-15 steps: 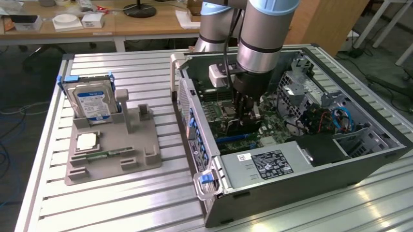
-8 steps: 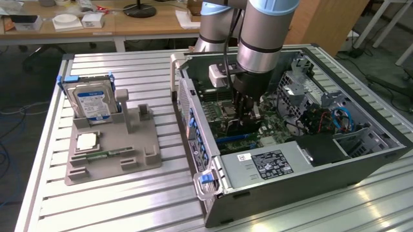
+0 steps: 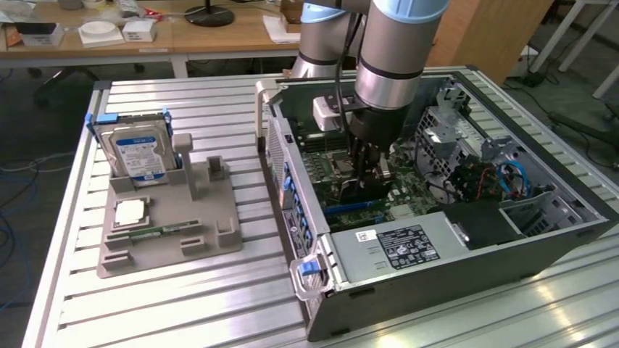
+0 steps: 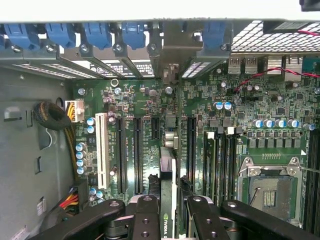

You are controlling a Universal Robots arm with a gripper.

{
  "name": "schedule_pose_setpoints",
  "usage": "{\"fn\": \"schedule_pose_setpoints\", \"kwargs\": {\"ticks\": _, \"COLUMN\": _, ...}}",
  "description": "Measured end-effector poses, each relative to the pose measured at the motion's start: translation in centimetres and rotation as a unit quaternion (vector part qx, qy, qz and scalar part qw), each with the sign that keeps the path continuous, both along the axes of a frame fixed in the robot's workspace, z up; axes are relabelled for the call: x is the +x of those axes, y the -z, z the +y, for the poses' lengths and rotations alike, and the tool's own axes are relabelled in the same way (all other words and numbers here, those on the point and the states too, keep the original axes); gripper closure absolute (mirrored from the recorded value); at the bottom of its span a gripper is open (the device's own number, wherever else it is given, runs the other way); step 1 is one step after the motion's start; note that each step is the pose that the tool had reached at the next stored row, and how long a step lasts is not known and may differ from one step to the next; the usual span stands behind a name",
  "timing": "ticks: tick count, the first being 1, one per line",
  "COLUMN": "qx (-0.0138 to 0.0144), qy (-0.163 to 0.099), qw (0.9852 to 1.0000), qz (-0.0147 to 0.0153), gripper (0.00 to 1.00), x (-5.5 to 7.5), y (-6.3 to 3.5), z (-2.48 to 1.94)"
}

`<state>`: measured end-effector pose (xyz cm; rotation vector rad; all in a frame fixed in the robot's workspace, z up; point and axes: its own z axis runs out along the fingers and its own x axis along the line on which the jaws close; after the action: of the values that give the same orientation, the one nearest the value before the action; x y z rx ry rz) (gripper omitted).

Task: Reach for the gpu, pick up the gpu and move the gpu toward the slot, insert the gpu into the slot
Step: 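Insert the gpu into the slot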

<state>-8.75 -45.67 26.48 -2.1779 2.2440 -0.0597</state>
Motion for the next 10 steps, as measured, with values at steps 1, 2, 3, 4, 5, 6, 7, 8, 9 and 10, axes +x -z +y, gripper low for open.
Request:
{"fn": "schedule_pose_setpoints", "kwargs": {"ticks": 1, "qx": 0.0, "qy": 0.0, "qw": 1.0, "qz": -0.0002, "gripper": 0.74, "x": 0.0, "y": 0.01, "z": 0.01}}
{"fn": "schedule_pose_setpoints", "kwargs": {"ticks": 2, "qx": 0.0, "qy": 0.0, "qw": 1.0, "qz": -0.0004, "gripper": 0.74, "x": 0.01, "y": 0.02, "z": 0.01}}
{"fn": "schedule_pose_setpoints", "kwargs": {"ticks": 3, "qx": 0.0, "qy": 0.0, "qw": 1.0, "qz": -0.0006, "gripper": 0.74, "x": 0.01, "y": 0.03, "z": 0.02}}
{"fn": "schedule_pose_setpoints", "kwargs": {"ticks": 4, "qx": 0.0001, "qy": 0.0, "qw": 1.0, "qz": -0.0007, "gripper": 0.74, "x": 0.01, "y": 0.03, "z": 0.03}}
{"fn": "schedule_pose_setpoints", "kwargs": {"ticks": 5, "qx": 0.0001, "qy": 0.0, "qw": 1.0, "qz": -0.0008, "gripper": 0.74, "x": 0.01, "y": 0.04, "z": 0.03}}
{"fn": "schedule_pose_setpoints", "kwargs": {"ticks": 6, "qx": 0.0001, "qy": 0.0, "qw": 1.0, "qz": -0.0009, "gripper": 0.74, "x": 0.01, "y": 0.09, "z": 0.04}}
{"fn": "schedule_pose_setpoints", "kwargs": {"ticks": 7, "qx": 0.0001, "qy": 0.0, "qw": 1.0, "qz": -0.0009, "gripper": 0.74, "x": 0.01, "y": 0.18, "z": 0.04}}
{"fn": "schedule_pose_setpoints", "kwargs": {"ticks": 8, "qx": 0.0001, "qy": 0.0, "qw": 1.0, "qz": -0.0009, "gripper": 0.74, "x": 0.01, "y": 0.29, "z": 0.04}}
{"fn": "schedule_pose_setpoints", "kwargs": {"ticks": 9, "qx": 0.0001, "qy": 0.0, "qw": 1.0, "qz": -0.0009, "gripper": 0.74, "x": 0.01, "y": 0.36, "z": 0.04}}
{"fn": "schedule_pose_setpoints", "kwargs": {"ticks": 10, "qx": 0.0001, "qy": 0.0, "qw": 1.0, "qz": -0.0009, "gripper": 0.74, "x": 0.01, "y": 0.43, "z": 0.04}}
